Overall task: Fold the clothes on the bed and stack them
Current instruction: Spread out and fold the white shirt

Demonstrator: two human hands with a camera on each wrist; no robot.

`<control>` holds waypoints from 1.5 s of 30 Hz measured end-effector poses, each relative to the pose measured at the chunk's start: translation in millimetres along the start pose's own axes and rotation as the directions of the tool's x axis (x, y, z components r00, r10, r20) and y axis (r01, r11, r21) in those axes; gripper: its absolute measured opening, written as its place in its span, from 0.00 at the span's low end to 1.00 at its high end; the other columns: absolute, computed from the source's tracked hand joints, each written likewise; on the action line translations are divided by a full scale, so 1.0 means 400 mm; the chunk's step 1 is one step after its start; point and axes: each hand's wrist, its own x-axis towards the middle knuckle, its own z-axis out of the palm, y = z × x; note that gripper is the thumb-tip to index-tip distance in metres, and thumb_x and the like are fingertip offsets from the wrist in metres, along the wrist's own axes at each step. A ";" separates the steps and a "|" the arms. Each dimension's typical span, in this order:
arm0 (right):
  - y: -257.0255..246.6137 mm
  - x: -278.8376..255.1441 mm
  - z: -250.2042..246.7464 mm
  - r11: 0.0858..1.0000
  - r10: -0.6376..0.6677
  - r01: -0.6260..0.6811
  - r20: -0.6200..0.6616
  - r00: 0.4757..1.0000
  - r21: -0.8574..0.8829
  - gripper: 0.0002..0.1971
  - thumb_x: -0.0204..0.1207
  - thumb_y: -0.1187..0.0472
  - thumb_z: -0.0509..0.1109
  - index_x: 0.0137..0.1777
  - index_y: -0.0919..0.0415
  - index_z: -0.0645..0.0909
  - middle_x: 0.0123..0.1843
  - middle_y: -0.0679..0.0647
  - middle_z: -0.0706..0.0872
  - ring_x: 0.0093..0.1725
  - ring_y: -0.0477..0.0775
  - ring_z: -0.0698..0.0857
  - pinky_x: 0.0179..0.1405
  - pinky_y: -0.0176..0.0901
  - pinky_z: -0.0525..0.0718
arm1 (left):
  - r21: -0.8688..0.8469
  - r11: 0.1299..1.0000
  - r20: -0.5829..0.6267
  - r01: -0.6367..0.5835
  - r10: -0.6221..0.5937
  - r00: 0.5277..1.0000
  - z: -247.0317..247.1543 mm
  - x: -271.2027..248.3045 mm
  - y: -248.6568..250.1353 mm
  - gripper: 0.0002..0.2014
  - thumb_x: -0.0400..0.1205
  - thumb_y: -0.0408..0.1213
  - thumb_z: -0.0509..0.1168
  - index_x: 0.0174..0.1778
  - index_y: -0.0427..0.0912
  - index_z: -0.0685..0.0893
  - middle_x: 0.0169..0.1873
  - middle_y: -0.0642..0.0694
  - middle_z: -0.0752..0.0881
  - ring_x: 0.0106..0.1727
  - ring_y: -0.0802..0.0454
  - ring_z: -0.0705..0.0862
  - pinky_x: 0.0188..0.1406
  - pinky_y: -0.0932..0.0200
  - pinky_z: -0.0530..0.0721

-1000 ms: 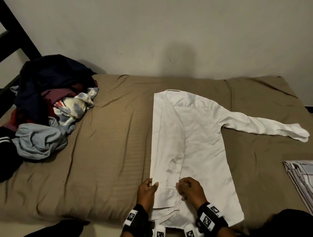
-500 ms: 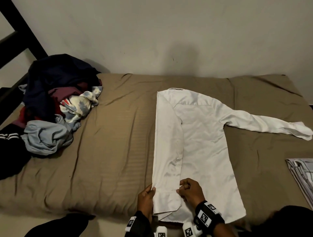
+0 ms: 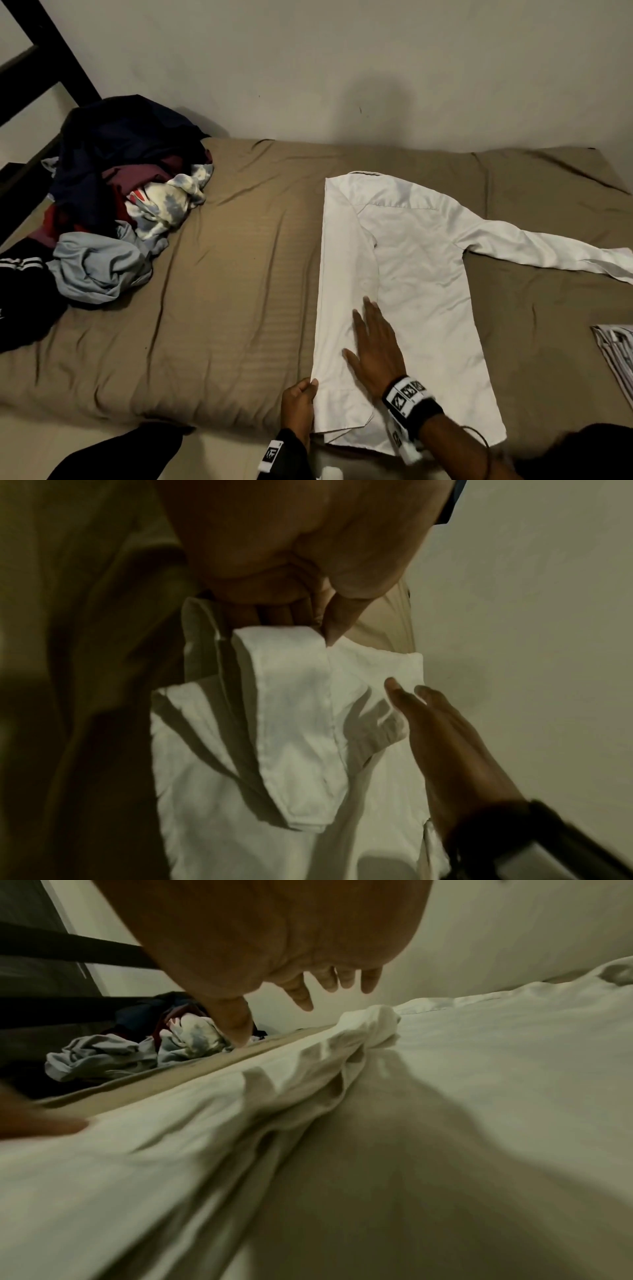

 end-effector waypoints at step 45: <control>0.124 1.085 0.013 0.983 0.127 -0.039 0.519 0.845 -0.177 0.55 0.73 0.21 0.59 0.89 0.45 0.37 0.90 0.57 0.34 0.90 0.60 0.39 0.84 0.67 0.43 | 0.856 -0.025 0.493 -0.516 0.335 0.803 0.054 0.201 0.042 0.27 0.90 0.34 0.45 0.60 0.44 0.93 0.63 0.46 0.90 0.61 0.53 0.90 0.56 0.49 0.76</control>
